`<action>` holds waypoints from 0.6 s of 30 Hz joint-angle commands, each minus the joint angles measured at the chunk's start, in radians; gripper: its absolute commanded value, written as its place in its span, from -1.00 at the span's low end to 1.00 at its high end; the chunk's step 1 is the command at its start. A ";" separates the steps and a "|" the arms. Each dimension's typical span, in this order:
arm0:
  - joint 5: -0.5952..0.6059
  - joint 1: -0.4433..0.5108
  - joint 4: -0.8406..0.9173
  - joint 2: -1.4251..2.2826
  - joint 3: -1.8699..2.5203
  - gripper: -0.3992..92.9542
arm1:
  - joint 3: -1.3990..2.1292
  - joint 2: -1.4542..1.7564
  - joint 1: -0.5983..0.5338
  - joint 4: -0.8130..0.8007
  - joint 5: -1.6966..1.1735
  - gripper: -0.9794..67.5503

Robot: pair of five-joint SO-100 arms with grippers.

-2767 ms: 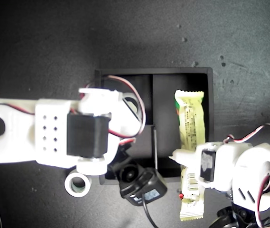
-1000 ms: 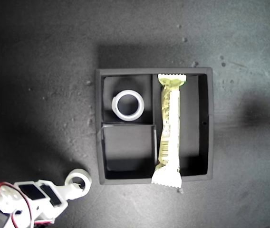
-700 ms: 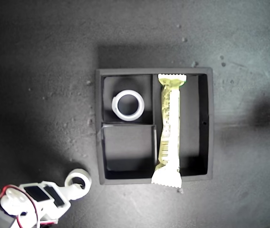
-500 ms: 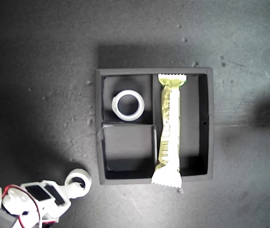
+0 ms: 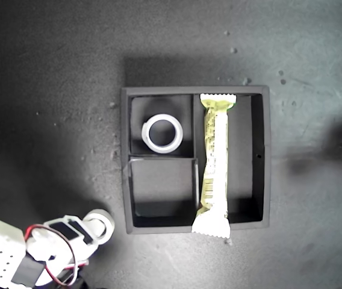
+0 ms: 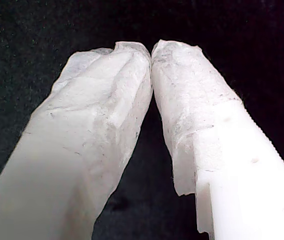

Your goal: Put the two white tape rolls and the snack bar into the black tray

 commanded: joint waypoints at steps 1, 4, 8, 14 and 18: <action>-0.003 -0.012 0.003 0.008 -0.044 -0.99 | 0.067 0.146 0.025 0.006 -0.014 -0.97; 0.006 -0.015 0.112 0.057 -0.089 -0.99 | 0.135 0.146 0.029 -0.020 0.021 -0.97; 0.046 -0.031 0.324 0.146 -0.206 -0.99 | 0.135 0.146 0.038 0.074 0.117 -0.93; 0.215 -0.117 0.640 0.107 -0.597 -0.99 | 0.135 0.146 0.012 0.140 0.160 -0.84; 0.345 -0.195 0.839 -0.089 -1.006 -0.99 | 0.135 0.146 0.011 0.140 0.160 -0.84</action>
